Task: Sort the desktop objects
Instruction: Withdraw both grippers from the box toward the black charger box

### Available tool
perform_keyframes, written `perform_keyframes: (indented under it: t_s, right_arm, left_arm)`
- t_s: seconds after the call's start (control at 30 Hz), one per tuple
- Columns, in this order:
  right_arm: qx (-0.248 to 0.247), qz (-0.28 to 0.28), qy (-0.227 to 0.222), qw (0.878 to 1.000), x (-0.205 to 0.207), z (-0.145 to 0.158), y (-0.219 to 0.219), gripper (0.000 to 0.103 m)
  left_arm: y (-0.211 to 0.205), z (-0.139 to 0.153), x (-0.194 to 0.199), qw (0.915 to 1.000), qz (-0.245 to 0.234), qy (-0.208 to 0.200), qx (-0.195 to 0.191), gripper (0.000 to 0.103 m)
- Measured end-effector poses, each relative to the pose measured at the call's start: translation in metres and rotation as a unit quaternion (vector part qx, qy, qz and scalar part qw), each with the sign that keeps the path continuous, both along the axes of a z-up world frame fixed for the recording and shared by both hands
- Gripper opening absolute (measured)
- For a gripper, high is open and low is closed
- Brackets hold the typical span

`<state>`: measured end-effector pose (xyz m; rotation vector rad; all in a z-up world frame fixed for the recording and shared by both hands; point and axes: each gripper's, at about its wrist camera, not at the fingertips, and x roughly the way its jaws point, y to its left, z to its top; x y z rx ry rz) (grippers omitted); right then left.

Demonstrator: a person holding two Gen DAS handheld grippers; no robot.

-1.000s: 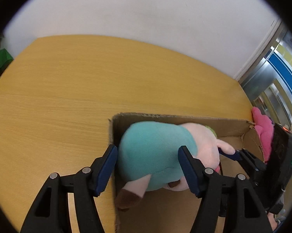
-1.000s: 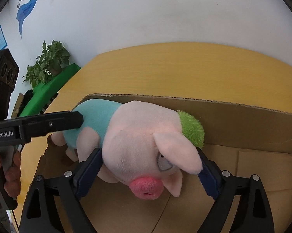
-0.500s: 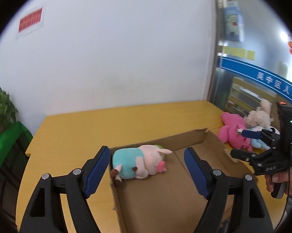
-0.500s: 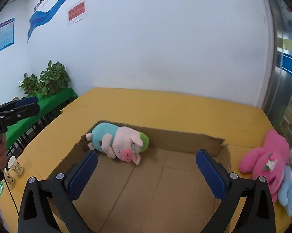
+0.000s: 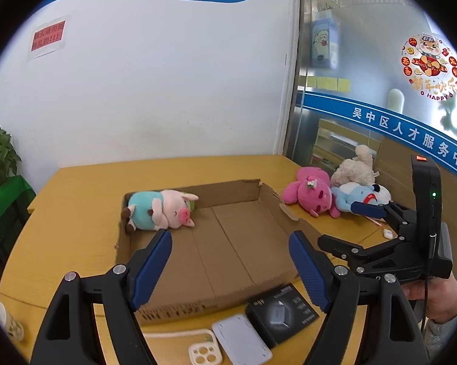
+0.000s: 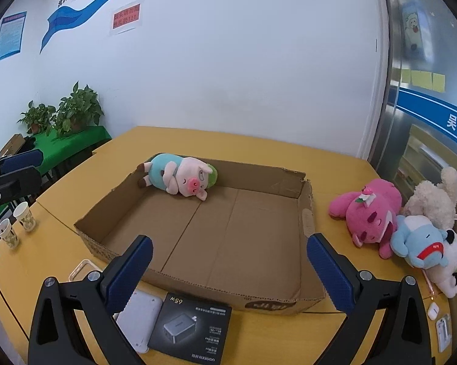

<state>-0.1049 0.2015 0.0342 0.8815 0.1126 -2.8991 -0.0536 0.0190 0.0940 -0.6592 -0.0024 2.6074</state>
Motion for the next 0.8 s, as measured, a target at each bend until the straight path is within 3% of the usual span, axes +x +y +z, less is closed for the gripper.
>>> perform_keyframes:
  t_s: [0.3,0.53,0.8]
  right_arm:
    - [-0.008,0.027,-0.009,1.0,0.03,-0.01,-0.012,0.103]
    - [-0.003,0.024,-0.01,1.0,0.033,-0.02,-0.013,0.103]
    - [-0.049,0.035,-0.033,0.998,0.039,-0.049,0.0,0.103]
  left_arm:
    - [0.01,-0.018,0.017,0.9993,-0.019,-0.026,0.02,0.079]
    - [0.019,-0.036,0.018,0.9995,-0.005,-0.031,0.001,0.079]
    - [0.005,-0.063,0.019,0.9973,-0.004,-0.073,0.006,0.079]
